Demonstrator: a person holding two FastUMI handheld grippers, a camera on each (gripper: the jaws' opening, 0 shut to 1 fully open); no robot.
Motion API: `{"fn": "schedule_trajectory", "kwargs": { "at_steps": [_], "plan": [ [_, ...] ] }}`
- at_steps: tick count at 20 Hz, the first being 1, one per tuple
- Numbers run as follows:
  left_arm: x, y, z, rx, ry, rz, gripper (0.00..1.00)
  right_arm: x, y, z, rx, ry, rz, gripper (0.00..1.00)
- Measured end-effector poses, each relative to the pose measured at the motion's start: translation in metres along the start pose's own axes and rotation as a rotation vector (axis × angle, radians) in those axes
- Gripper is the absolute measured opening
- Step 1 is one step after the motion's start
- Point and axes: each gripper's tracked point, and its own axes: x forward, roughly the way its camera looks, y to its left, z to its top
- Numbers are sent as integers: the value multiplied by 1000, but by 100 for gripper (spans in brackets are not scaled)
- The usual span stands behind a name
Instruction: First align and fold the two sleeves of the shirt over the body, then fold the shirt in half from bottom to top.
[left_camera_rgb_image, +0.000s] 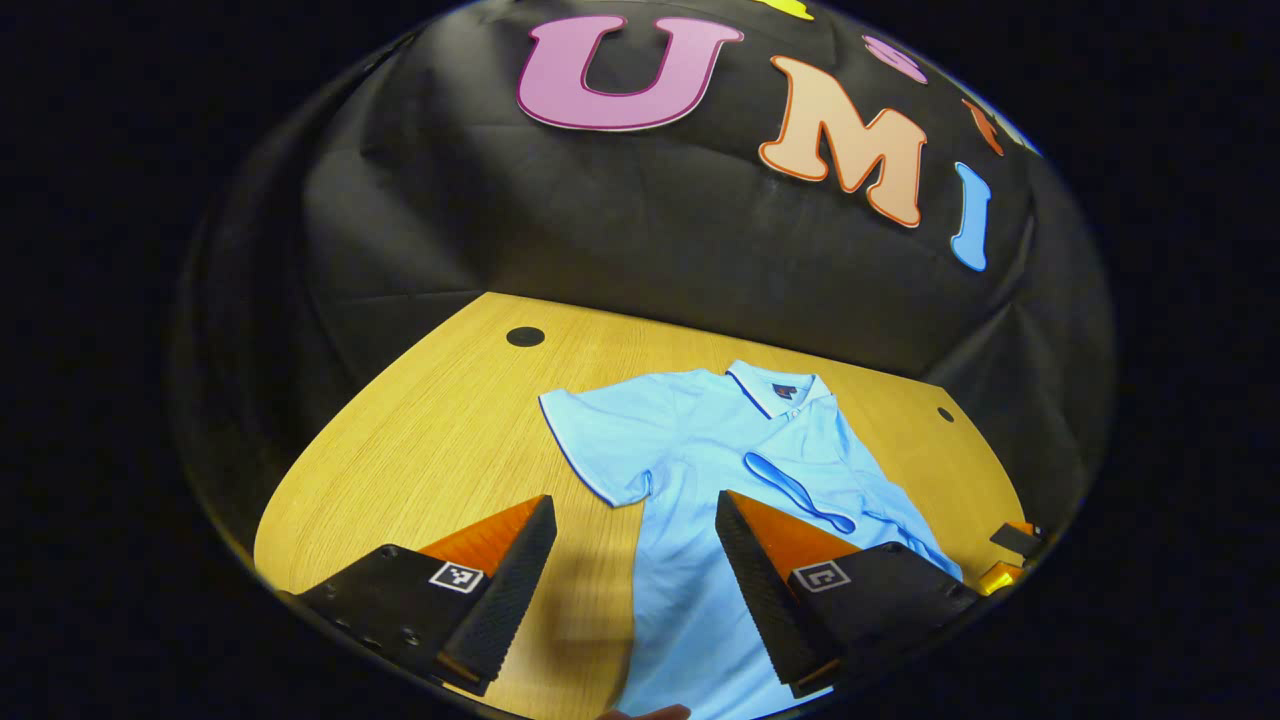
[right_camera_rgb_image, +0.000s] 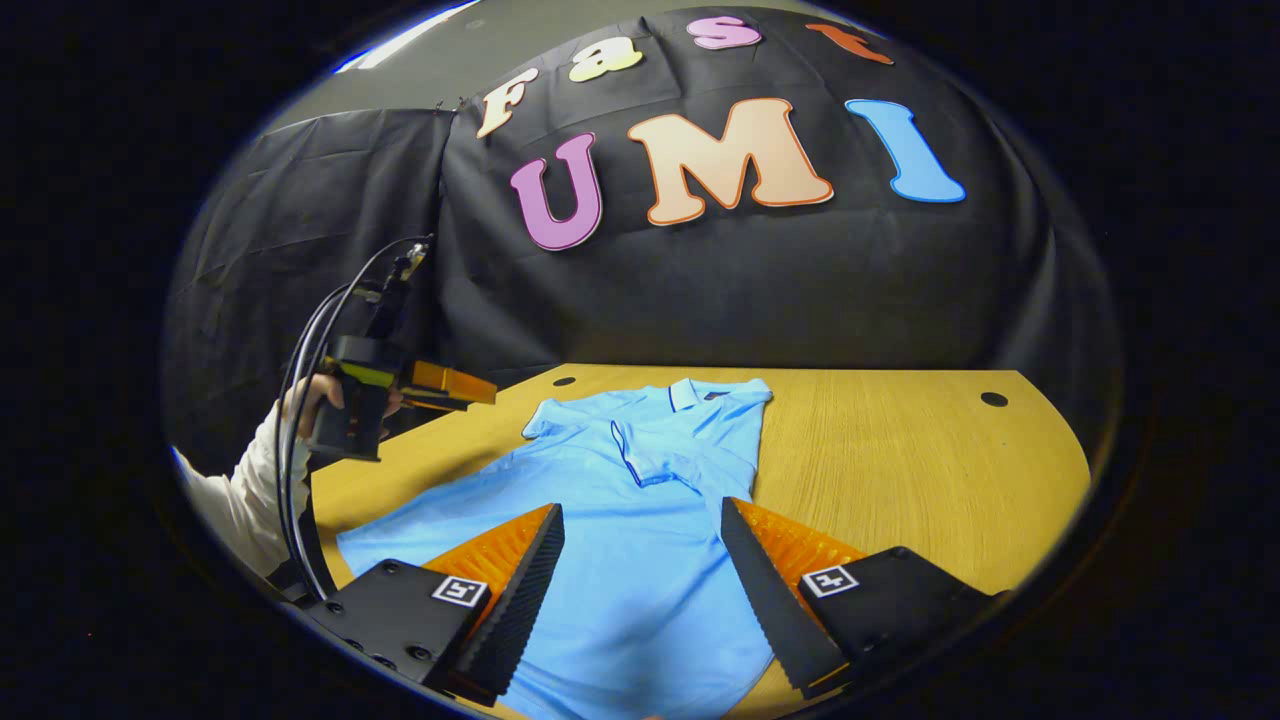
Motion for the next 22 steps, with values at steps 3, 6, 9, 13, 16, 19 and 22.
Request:
{"fn": "schedule_trajectory", "kwargs": {
  "at_steps": [3, 6, 9, 13, 16, 19, 22],
  "plan": [
    [39, 17, 10, 82, 33, 40, 96, -12, -3, -2, -50, -12, -26, 98],
    [75, 27, 18, 99, 60, 59, 95, -20, 2, -7, -36, -13, -26, 98],
    [106, 38, 13, 93, 101, 73, 95, -28, -1, -5, -18, -31, -38, 98],
    [133, 55, 12, 140, 101, 102, 95, -31, -14, 3, 18, -68, -77, 98],
    [143, 54, 6, 150, 115, 91, 95, -28, -22, 0, 21, -60, -98, 98],
    [150, 55, 5, 161, 119, 90, 95, -26, -24, -2, 22, -54, -106, 94],
    [151, 51, -5, 164, 158, 77, 95, -26, -28, -2, 44, -61, -114, 98]
  ]
}}
